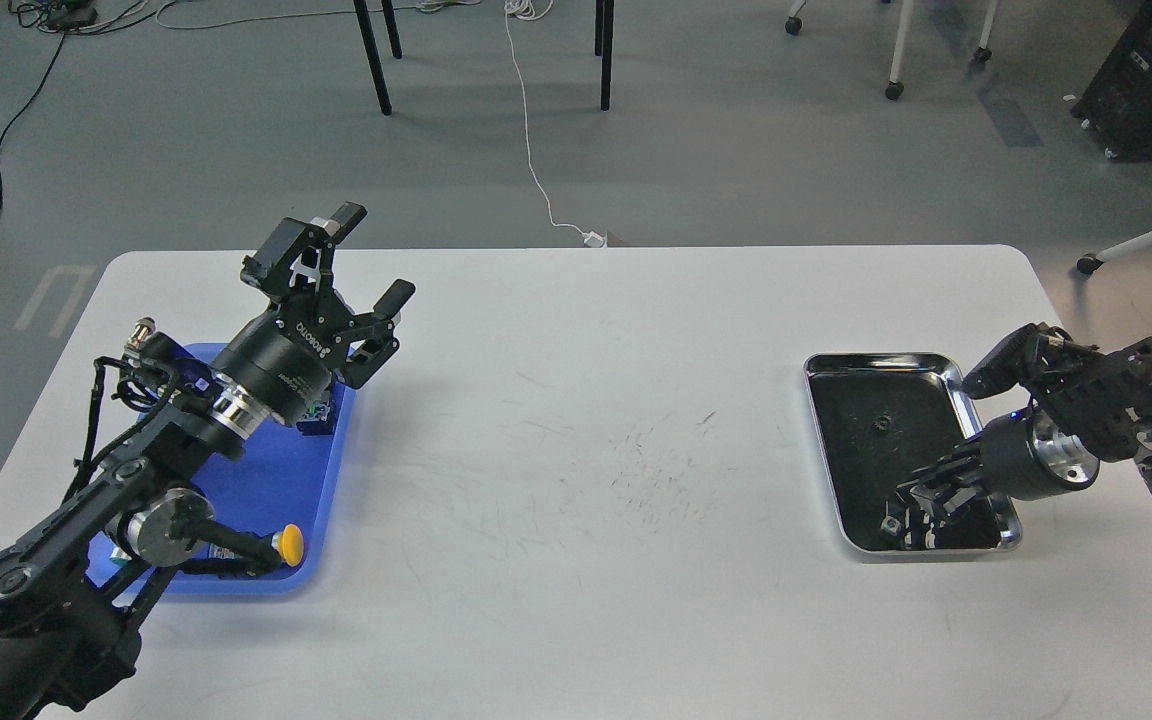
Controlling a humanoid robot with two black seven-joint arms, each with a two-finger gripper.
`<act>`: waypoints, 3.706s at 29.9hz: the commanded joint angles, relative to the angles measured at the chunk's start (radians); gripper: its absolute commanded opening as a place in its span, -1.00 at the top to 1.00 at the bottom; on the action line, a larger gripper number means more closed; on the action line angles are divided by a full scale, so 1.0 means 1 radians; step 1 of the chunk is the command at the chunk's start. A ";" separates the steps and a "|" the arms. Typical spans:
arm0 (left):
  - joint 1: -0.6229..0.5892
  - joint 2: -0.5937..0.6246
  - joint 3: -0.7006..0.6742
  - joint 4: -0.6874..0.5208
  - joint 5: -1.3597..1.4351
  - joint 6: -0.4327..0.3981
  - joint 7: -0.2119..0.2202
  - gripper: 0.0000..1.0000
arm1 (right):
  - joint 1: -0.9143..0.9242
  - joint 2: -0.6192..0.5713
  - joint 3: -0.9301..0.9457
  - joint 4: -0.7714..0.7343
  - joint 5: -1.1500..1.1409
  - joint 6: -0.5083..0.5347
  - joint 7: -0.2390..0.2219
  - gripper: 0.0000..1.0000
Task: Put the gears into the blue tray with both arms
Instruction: 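Carry the black part toward the table center and release it, then reach the left gripper to the black part and grasp it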
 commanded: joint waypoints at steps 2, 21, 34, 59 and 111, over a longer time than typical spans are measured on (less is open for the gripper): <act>-0.001 0.012 -0.001 -0.003 0.000 -0.002 0.001 -0.96 | 0.106 -0.012 0.002 0.063 0.028 0.011 0.000 0.65; 0.014 0.058 -0.039 -0.016 -0.006 -0.014 -0.043 -0.96 | 0.192 0.590 -0.017 -0.090 0.441 -0.031 0.000 0.62; 0.026 0.073 -0.039 -0.016 -0.006 -0.014 -0.043 -0.96 | 0.080 0.644 -0.025 -0.131 0.453 -0.097 0.000 0.60; 0.037 0.087 -0.038 -0.016 -0.002 -0.014 -0.045 -0.96 | 0.054 0.644 -0.051 -0.168 0.469 -0.141 0.000 -0.88; -0.630 -0.260 0.903 0.411 1.510 0.185 -0.164 -0.53 | -0.885 0.009 1.400 -0.047 1.271 0.187 0.000 -0.96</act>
